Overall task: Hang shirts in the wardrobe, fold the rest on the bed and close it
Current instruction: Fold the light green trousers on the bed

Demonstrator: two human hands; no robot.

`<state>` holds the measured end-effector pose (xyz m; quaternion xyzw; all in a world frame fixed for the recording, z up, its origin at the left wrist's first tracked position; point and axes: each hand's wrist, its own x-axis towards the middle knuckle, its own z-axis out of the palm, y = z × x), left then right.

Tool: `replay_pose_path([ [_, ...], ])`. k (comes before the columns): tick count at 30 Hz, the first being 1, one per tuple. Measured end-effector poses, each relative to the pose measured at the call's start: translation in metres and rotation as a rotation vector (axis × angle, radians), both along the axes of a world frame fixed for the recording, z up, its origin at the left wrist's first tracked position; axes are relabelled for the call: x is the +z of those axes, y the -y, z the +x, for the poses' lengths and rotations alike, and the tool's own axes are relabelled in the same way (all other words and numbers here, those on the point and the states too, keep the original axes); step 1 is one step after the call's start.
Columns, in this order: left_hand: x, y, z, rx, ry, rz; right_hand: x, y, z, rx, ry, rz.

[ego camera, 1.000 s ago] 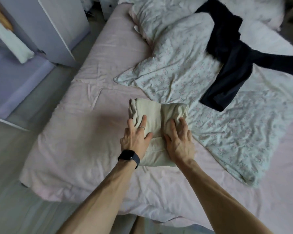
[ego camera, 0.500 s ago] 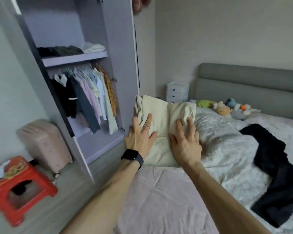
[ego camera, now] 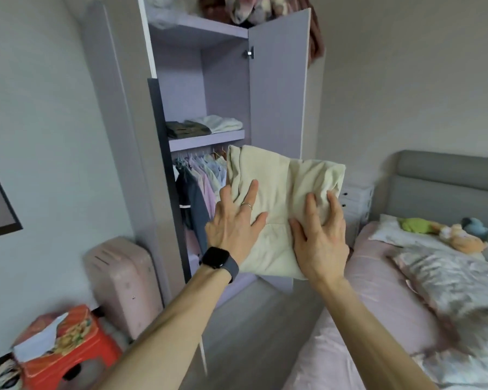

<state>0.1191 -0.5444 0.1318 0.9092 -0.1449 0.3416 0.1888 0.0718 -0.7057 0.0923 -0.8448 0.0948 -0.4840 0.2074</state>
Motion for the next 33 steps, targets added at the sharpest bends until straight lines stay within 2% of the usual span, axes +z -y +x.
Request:
replay_pose_path([
  [9, 0.006, -0.038, 0.1, 0.043, 0.03, 0.084, 0.0, -0.04, 0.109, 0.025, 0.036, 0.016],
  [14, 0.027, -0.039, 0.151, 0.018, -0.002, 0.034, 0.022, -0.038, 0.16, 0.019, 0.049, -0.014],
  [21, 0.047, -0.018, 0.246, 0.048, 0.089, 0.018, 0.04, -0.011, 0.256, 0.026, 0.106, -0.053],
  [24, 0.051, -0.002, 0.3, 0.068, 0.127, 0.014, 0.047, 0.006, 0.313, 0.047, 0.118, -0.066],
  [30, 0.077, 0.044, 0.47, 0.16, 0.134, -0.014, 0.08, 0.053, 0.492, 0.161, 0.133, -0.089],
  [33, 0.088, 0.054, 0.53, 0.226, 0.102, -0.026, 0.094, 0.066, 0.565, 0.221, 0.114, -0.081],
])
